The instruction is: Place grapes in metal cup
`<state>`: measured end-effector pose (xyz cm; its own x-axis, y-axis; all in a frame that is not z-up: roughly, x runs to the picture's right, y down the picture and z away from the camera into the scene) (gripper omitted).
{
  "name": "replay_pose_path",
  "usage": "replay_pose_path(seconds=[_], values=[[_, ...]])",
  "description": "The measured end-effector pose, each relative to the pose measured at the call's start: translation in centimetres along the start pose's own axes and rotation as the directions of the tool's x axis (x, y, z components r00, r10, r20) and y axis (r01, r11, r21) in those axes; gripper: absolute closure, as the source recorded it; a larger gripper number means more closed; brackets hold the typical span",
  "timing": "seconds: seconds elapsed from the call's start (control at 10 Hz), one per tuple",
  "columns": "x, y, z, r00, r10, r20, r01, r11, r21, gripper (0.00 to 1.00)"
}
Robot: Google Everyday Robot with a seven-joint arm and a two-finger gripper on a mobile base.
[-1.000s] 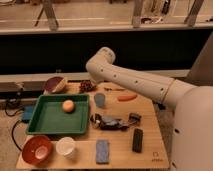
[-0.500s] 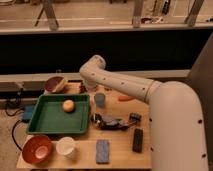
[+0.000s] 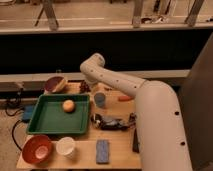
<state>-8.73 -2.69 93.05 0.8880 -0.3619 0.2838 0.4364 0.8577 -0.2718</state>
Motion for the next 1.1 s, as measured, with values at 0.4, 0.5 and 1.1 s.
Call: replay_pose_path(seconds=[0.4,0.5,1.1], values=[[2.0,-1.5,1.2,0.997,0.050,0.060,-0.053,0.997,0.051,0.20],[2.8,-1.7,1.3,0.992,0.080,0.094,-0.086,0.994,0.065,0.20],[4.7,-2.9,0.8,0.977,0.123,0.174,-0.141,0.986,0.093,0.20]])
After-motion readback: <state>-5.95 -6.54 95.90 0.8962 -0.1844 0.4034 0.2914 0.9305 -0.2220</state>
